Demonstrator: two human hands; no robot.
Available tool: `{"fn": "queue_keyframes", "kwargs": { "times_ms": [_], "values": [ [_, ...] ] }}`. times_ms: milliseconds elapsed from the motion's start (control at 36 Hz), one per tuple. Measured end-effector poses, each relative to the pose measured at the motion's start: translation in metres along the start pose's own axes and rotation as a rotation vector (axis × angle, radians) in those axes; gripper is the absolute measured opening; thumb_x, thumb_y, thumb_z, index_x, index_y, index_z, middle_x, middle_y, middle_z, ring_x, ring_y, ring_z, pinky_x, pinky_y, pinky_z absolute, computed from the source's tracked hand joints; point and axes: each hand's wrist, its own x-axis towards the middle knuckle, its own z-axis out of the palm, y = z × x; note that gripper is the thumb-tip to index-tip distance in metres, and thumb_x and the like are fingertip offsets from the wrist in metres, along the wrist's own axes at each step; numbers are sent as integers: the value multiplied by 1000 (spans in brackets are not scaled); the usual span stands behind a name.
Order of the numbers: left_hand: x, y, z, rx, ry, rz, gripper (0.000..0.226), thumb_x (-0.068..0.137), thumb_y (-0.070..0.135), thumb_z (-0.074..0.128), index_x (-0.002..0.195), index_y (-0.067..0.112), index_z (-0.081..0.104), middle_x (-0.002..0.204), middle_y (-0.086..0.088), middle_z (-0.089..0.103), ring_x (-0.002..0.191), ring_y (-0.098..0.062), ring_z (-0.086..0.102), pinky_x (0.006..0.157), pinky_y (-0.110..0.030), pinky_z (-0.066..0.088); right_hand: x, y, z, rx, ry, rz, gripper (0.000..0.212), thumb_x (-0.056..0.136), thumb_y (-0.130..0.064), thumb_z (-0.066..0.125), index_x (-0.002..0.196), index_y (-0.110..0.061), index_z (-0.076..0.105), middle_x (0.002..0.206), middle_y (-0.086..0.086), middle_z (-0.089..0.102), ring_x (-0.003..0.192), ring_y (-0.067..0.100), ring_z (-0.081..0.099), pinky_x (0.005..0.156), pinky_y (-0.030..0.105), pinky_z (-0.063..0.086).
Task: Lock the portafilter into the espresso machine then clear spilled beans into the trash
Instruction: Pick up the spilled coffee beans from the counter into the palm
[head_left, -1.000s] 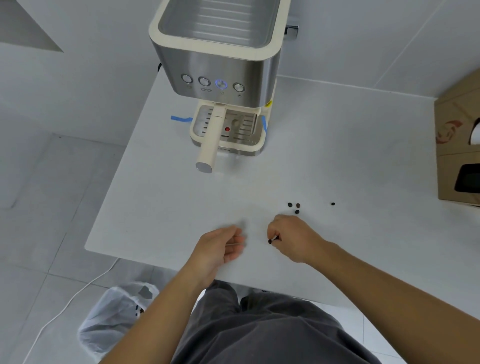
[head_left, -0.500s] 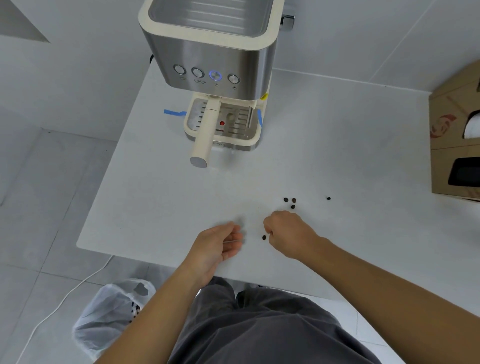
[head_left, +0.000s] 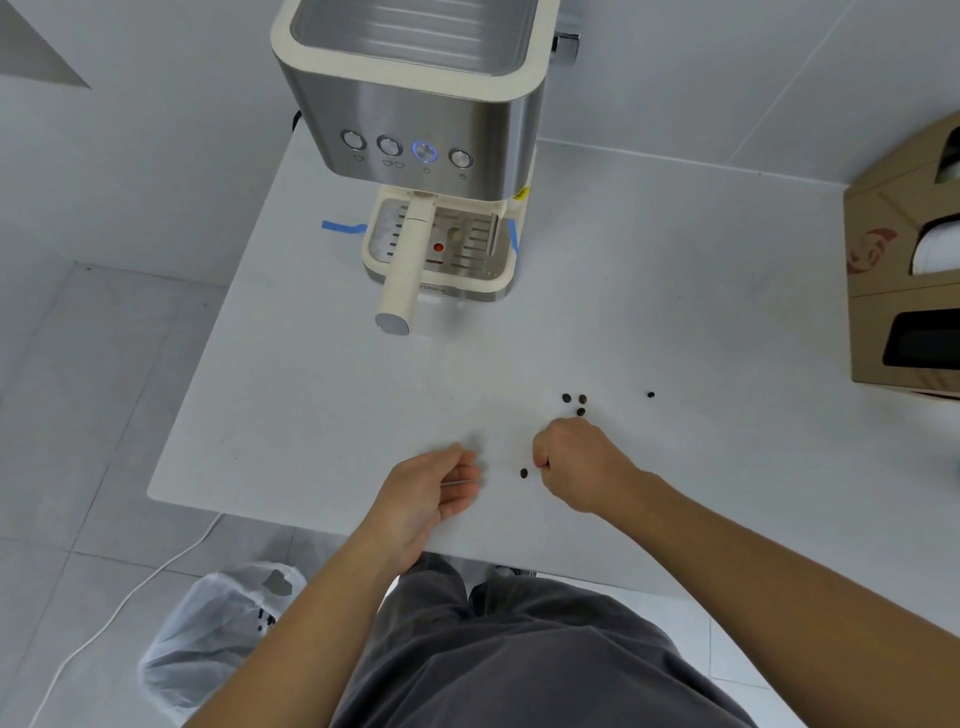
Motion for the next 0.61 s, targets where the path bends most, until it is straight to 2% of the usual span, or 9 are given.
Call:
{"fn": "queue_keyframes", "kwargs": {
  "times_ms": [83,139,167,194,222,278,361,472,611],
  "values": [
    [1,0,-1,2,-10,-2,30,98,23,52,106,-1,68,90,-10,67,82,-20,63,89,-36,54,0,-2,-2,-21,-3,12,29,78,13,48,96,5,69,76,4,46,68,16,40,55,26,30],
    [1,0,-1,9,-11,-2,30,98,23,52,106,-1,68,90,-10,67,83,-21,63,90,-37,53,-1,-6,-3,-35,-23,37,25,78,13,47,85,2,69,73,3,46,64,15,41,53,26,30],
    [1,0,-2,15,-12,-1,29,98,22,53,106,-1,68,90,-10,67,84,-21,62,91,-38,53,-1,-8,-4,-43,-26,51,25,76,13,47,71,-4,64,68,2,44,59,14,38,51,26,29],
    [1,0,-2,21,-13,1,29,98,22,53,106,-1,68,90,-10,67,85,-22,62,92,-39,52,-1,-10,-3,-47,-26,64,30,74,14,46,57,-11,51,61,0,39,53,13,33,49,26,26],
    [1,0,-3,24,-15,2,29,98,22,53,106,-1,69,91,-11,67,85,-22,62,94,-41,52,-2,-12,-4,-59,-23,65,36,72,14,46,52,-15,37,56,-1,33,48,12,27,46,25,23],
    [2,0,-5,31,-20,2,28,98,23,53,104,1,69,92,-11,67,86,-22,63,95,-42,51,-2,-15,-4,-79,-15,64,40,70,15,45,52,-16,27,53,-2,28,45,11,22,44,26,20],
    [4,-1,-8,22,-35,-4,27,98,23,53,103,2,69,95,-12,69,87,-23,64,94,-41,53,-2,-16,-4,-43,-11,97,34,71,13,45,55,-15,32,56,-1,33,48,12,27,46,27,24],
    [6,0,-10,-36,-65,-33,27,98,25,53,103,3,68,99,-14,71,91,-25,67,90,-37,55,-3,-14,-9,46,-30,158,24,75,8,45,70,-15,45,73,3,47,62,17,40,54,29,34],
    [7,2,-9,-155,-80,-92,30,99,26,52,107,1,67,107,-16,72,100,-27,68,90,-36,54,-5,-9,-12,268,6,218,22,75,1,51,62,-18,50,81,4,64,68,19,56,58,30,48]
  ]
}}
